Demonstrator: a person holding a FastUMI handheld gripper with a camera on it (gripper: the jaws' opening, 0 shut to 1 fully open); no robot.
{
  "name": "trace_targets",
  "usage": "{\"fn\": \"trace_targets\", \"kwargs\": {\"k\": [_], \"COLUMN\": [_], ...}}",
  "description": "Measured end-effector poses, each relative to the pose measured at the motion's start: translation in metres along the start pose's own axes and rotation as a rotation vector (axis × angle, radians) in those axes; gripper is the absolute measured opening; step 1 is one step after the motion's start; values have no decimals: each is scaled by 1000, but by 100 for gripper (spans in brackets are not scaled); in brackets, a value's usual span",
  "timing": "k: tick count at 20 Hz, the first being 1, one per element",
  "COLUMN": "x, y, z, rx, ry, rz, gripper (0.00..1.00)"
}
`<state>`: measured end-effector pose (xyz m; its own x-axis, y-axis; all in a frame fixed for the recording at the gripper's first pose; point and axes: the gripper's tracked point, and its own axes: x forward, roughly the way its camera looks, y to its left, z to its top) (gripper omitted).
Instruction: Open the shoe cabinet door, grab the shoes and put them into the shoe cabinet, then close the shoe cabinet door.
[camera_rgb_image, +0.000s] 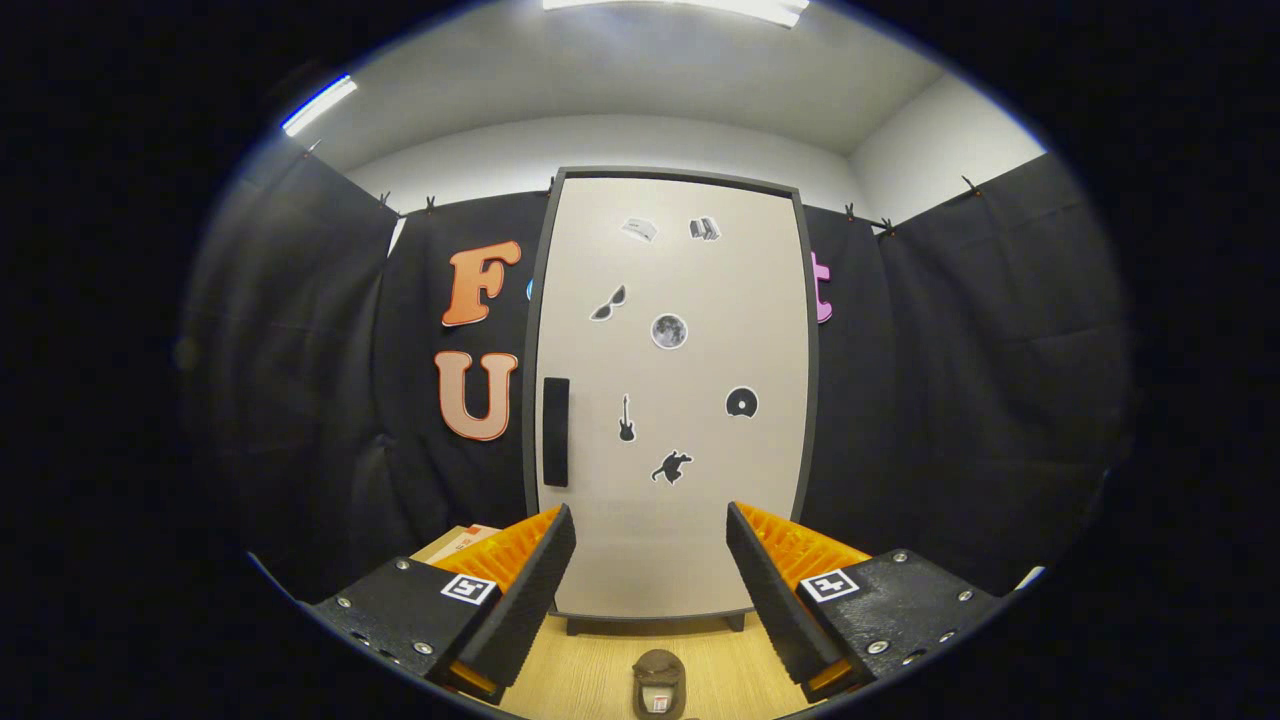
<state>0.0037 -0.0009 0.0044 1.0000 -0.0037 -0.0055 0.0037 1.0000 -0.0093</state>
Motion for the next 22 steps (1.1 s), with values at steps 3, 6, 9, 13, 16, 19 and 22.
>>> {"fn": "trace_targets", "kwargs": {"k": [3, 6, 9, 13, 16, 19, 22], "x": [2, 3, 5, 12, 25, 43, 62], "y": [0, 2, 3, 11, 27, 48, 70], "z": [-1, 1, 2, 5, 4, 9, 16], "rx": [0, 0, 2, 13, 18, 16, 14], "ry": [2, -2, -3, -7, 1, -1, -12], "rz": [-1, 2, 5, 21, 59, 100, 138], "gripper": [95, 95, 95, 95, 95, 95, 95]}}
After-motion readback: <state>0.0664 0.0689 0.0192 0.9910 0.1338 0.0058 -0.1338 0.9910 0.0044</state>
